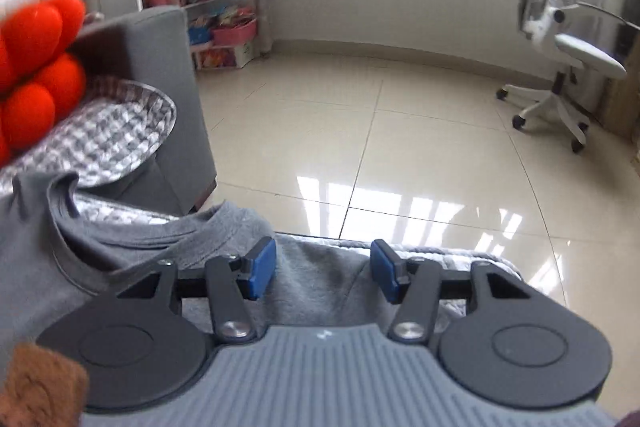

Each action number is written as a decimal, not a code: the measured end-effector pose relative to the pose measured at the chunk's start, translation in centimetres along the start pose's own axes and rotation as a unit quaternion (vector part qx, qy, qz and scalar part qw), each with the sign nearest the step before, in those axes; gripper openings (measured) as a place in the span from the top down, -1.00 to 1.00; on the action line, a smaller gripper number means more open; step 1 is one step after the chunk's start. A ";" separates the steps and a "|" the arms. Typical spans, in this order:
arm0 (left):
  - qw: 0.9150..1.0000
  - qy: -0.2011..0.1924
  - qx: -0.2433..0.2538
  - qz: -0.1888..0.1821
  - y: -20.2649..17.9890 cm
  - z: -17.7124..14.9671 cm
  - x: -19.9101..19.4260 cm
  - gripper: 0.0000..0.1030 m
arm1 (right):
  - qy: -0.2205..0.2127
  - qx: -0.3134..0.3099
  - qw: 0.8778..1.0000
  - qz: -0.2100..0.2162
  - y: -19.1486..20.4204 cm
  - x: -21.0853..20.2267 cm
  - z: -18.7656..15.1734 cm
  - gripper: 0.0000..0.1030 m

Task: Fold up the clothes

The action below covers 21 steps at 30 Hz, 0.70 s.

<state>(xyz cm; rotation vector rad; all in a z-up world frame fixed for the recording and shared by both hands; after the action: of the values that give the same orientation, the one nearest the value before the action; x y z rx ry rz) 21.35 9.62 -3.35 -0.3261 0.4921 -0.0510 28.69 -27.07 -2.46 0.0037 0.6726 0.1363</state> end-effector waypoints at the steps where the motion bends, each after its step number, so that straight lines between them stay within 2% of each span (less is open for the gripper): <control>1: 1.000 -0.002 -0.004 -0.001 0.1 0.0 -0.1 -0.12 | 0.000 -0.010 1.000 0.003 0.2 0.4 -0.4 -0.10; 3: 1.000 -0.006 -0.014 -0.004 0.4 0.0 -0.2 -0.12 | 0.000 -0.027 1.000 0.009 0.6 1.2 -1.2 -0.07; 4: 1.000 -0.007 -0.019 -0.006 0.6 0.0 -0.3 -0.12 | 0.000 -0.036 0.999 0.012 0.8 1.6 -1.5 0.18; 5: 1.000 -0.009 -0.024 -0.007 0.8 0.0 -0.3 -0.11 | -0.004 -0.041 0.999 0.010 1.3 1.5 -1.6 0.32; 7: 0.999 -0.011 -0.030 -0.008 1.0 0.1 -0.3 -0.09 | -0.011 -0.052 0.999 -0.006 1.9 1.1 -1.5 0.96; 9: 0.999 -0.012 -0.031 -0.007 1.0 0.1 -0.3 -0.08 | -0.019 -0.068 0.997 -0.035 2.2 0.6 -1.2 0.96; 11: 0.999 -0.014 -0.030 -0.007 1.0 0.2 -0.4 -0.08 | -0.047 -0.069 0.993 -0.078 1.5 -0.6 0.0 0.96; 13: 0.999 -0.014 -0.031 -0.007 1.0 0.2 -0.4 -0.08 | -0.067 -0.050 0.992 -0.092 1.1 -1.4 0.5 0.96; 14: 0.999 -0.014 -0.032 -0.008 1.0 0.2 -0.4 -0.08 | -0.063 -0.038 0.993 -0.090 0.9 -1.0 0.3 0.96; 16: 0.999 -0.014 -0.032 -0.008 1.0 0.2 -0.4 -0.08 | -0.026 -0.066 0.990 -0.118 0.9 1.3 -1.2 0.96; 18: 0.999 -0.014 -0.031 -0.008 1.1 0.2 -0.4 -0.08 | -0.024 -0.083 0.987 -0.138 1.1 2.0 -1.5 0.94; 21: 0.999 -0.015 -0.034 -0.009 1.2 0.2 -0.3 -0.08 | -0.018 -0.044 0.994 -0.103 0.5 1.2 -0.8 0.74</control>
<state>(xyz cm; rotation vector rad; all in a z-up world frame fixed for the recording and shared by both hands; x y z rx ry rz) 21.10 10.86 -3.42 -0.3979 0.4620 -0.0466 29.08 -26.49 -3.77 -0.1479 0.6275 -0.0336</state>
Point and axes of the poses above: each gripper's, at about its wrist camera, not at the fingertips, and x roughly the way its jaws point, y to its left, z to its top, the point moved 7 cm from there along x, roughly the way its jaws point, and after that the axes turned 3 degrees about x, right-handed, at the moved point
